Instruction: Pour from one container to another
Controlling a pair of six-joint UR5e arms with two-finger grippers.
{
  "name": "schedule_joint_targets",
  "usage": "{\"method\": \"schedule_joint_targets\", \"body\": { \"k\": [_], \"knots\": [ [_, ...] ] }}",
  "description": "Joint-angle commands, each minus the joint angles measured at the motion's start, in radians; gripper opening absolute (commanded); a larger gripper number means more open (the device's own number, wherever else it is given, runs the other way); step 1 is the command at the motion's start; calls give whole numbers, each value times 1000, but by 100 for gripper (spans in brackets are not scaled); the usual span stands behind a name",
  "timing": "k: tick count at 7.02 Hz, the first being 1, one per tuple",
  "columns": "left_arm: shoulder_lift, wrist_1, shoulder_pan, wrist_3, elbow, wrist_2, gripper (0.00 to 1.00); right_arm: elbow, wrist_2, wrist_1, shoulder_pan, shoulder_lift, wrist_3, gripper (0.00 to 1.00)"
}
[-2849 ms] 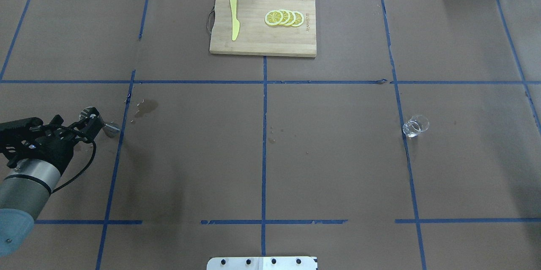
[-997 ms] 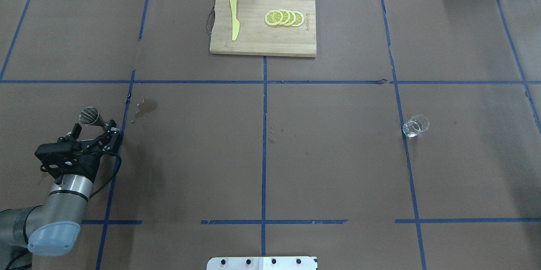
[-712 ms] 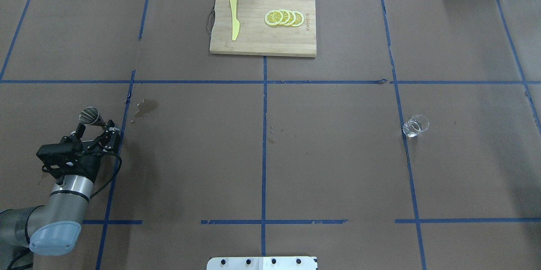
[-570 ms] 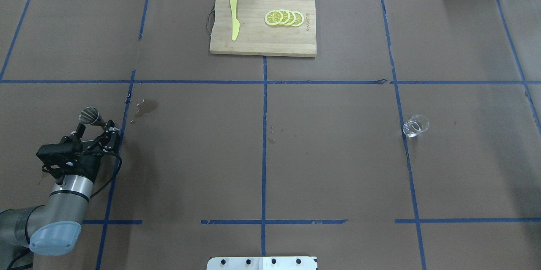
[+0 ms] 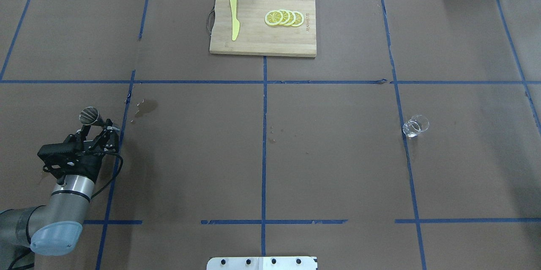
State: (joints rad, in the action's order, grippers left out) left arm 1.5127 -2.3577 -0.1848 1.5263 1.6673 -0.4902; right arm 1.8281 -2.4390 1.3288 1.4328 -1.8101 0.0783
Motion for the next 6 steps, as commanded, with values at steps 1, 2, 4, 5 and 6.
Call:
{"method": "schedule_joint_targets", "body": {
  "k": [1,2,4,5,6],
  "knots": [
    [1,0,2,0,0,-2,60,-1,0,0,0,0,0,100],
    [1,0,4,2,0,-2,57,-1,0,0,0,0,0,100],
    [1,0,7,3,0,-2,44,0,0,0,0,0,0,100],
    [1,-2,7,3,0,1,33,0,0,0,0,0,0,100],
    [1,-5,7,3,0,1,21,0,0,0,0,0,0,100]
  ]
}}
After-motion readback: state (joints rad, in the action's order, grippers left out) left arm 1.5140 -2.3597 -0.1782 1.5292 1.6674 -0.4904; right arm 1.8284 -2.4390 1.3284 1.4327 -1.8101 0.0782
